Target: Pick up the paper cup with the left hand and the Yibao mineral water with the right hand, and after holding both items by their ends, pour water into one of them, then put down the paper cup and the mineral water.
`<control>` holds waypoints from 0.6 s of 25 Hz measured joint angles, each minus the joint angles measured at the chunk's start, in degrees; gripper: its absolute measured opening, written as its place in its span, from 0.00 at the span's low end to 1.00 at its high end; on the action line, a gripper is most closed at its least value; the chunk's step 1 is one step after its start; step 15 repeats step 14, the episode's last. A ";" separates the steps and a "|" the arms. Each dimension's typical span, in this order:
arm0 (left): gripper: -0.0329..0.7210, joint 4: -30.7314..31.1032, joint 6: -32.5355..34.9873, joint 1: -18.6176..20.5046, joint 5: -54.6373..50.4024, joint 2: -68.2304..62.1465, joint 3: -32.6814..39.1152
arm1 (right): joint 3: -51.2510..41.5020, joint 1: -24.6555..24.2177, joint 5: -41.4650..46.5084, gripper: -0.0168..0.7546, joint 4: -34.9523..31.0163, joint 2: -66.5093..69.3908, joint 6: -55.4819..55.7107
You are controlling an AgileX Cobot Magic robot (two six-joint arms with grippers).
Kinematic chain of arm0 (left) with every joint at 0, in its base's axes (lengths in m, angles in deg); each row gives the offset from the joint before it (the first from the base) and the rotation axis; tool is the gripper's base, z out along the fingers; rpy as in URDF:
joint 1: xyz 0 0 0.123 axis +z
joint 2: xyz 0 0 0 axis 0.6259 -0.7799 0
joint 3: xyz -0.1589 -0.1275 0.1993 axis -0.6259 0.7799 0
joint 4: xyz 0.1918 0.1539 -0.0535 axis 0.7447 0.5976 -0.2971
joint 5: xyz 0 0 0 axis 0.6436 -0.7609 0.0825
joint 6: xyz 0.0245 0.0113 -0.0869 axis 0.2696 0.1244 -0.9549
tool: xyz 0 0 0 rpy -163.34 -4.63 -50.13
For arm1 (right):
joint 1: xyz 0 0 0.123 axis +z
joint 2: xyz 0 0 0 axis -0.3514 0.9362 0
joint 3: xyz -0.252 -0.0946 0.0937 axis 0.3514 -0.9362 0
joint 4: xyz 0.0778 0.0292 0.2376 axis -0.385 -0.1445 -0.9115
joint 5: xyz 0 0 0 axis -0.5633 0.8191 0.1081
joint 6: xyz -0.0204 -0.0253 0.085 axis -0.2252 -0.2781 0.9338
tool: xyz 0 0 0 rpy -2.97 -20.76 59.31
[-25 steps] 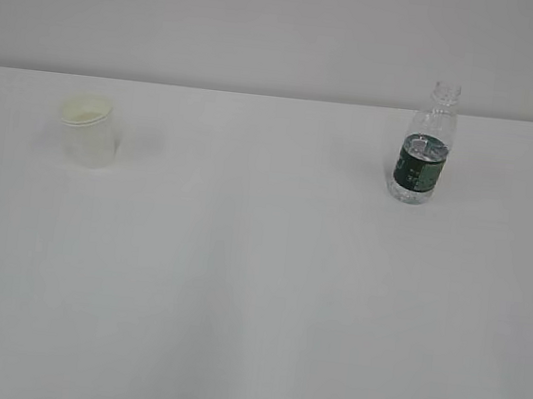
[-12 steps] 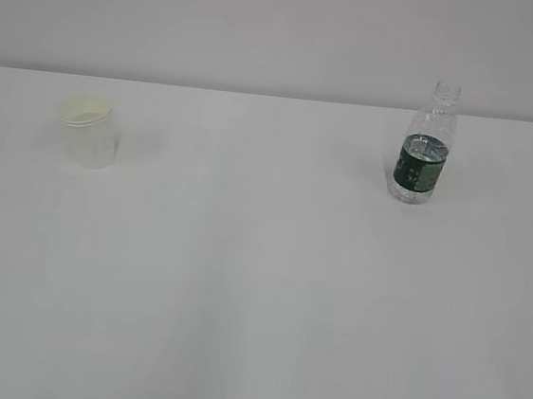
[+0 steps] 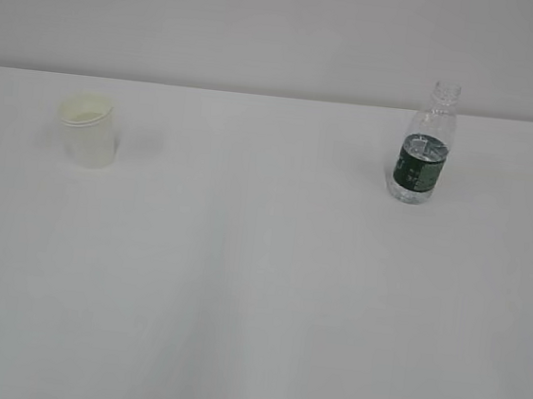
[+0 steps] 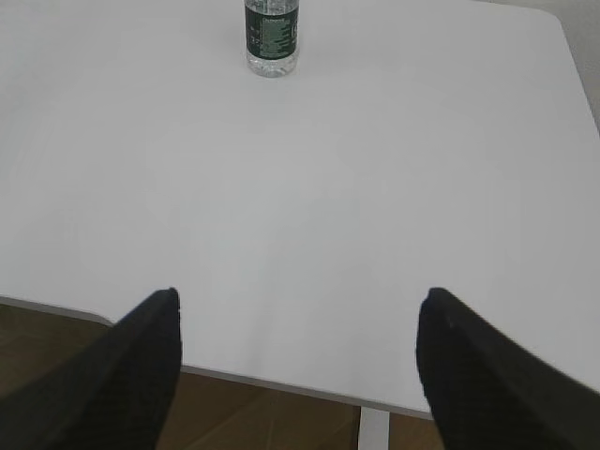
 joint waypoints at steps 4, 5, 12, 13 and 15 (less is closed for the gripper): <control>0.91 0.00 0.00 0.00 0.00 0.00 0.00 | 0.00 0.00 -0.10 0.79 0.00 0.00 0.00; 0.90 0.00 0.00 0.00 0.00 0.00 0.00 | 0.00 0.00 -0.10 0.79 0.00 0.00 0.00; 0.89 0.01 0.00 0.00 0.00 0.00 0.00 | 0.00 0.00 -0.19 0.79 0.00 0.00 0.00; 0.88 0.11 0.00 0.00 0.00 0.00 0.00 | 0.00 0.00 -0.19 0.79 0.00 0.00 0.00; 0.88 0.11 0.00 0.00 0.00 0.00 0.00 | 0.00 0.00 -0.19 0.79 0.00 0.00 0.00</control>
